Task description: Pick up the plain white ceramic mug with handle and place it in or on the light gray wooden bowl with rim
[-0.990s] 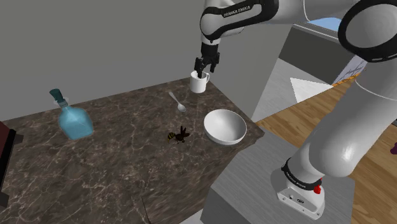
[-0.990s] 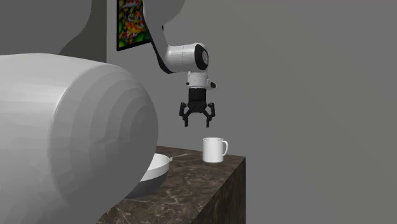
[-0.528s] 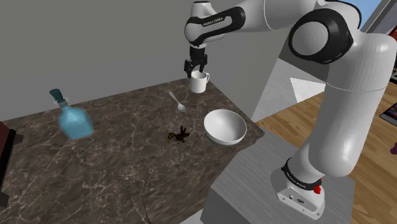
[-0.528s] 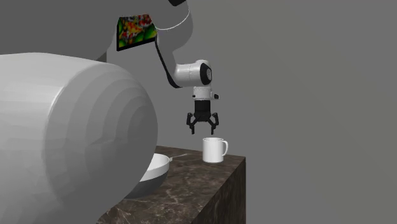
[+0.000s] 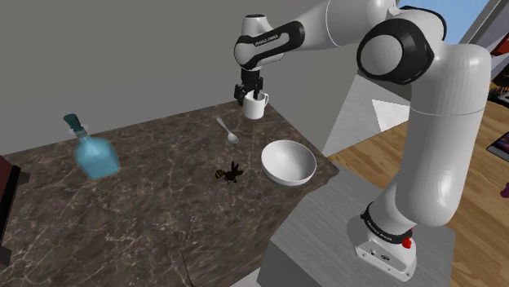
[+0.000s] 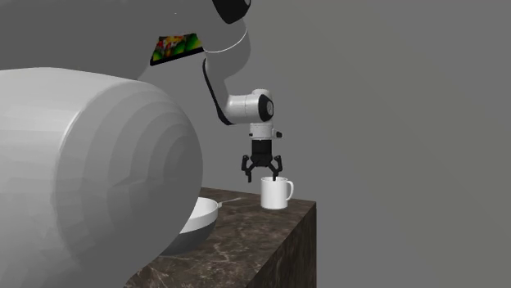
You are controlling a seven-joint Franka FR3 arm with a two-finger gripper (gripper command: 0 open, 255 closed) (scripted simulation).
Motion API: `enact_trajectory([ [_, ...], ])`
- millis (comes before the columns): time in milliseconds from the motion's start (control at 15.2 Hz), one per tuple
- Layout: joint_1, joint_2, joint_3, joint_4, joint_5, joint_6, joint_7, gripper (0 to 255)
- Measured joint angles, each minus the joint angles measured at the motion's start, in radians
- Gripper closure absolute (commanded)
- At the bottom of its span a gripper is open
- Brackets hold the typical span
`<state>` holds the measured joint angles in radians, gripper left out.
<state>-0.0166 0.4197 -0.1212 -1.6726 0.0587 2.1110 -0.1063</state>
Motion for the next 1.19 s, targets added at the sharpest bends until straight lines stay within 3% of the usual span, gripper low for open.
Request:
enact_trajectory([
  [462, -0.001, 0.01, 0.0, -0.004, 0.001, 0.014, -0.002, 0],
  [528, -0.001, 0.01, 0.0, -0.004, 0.001, 0.014, -0.002, 255],
  [1188, -0.001, 0.009, 0.0, -0.004, 0.001, 0.014, -0.002, 255],
])
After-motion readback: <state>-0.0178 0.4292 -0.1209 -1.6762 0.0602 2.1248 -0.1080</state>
